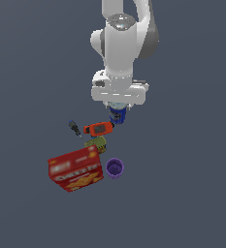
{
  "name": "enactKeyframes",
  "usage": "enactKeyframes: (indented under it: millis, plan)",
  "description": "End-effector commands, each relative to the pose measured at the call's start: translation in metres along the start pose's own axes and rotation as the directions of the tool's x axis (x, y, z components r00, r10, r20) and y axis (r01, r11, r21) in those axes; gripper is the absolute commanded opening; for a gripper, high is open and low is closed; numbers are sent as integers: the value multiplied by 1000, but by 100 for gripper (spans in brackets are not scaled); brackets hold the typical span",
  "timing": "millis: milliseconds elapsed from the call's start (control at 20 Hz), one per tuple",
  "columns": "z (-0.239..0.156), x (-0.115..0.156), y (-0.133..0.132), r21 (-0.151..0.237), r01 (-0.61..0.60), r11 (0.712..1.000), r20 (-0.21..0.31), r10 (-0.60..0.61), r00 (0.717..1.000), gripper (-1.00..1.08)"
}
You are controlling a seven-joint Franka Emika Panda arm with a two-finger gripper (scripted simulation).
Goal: Pick up a designated object from a clutter of objects.
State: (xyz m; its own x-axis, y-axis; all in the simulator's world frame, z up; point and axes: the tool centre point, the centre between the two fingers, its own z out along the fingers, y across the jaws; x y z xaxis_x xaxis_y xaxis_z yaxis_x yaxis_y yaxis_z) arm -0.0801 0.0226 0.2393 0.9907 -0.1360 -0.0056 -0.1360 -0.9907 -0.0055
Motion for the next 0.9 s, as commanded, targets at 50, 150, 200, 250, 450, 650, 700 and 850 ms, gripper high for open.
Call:
enactKeyframes:
  millis: [50,150,200,250,450,650,700,850]
  plan:
    - [-34,17,19,-1,-1,1000,-4,1,1000,-100]
    - [-52,26,30,-1,-1,1000,-4,1,1000,-100]
    - [-61,31,35,-1,-1,1000,-4,1,1000,-100]
    - [-70,35,40,-2,-1,1000,-5,1,1000,-100]
    - [-101,52,59,-3,-2,1000,-5,2,1000,-100]
    - [-130,68,76,-4,-2,1000,-5,2,1000,-100]
    - [-136,72,80,-4,-2,1000,-5,2,1000,-100]
    - [-155,82,90,-5,-2,1000,-5,2,1000,-100]
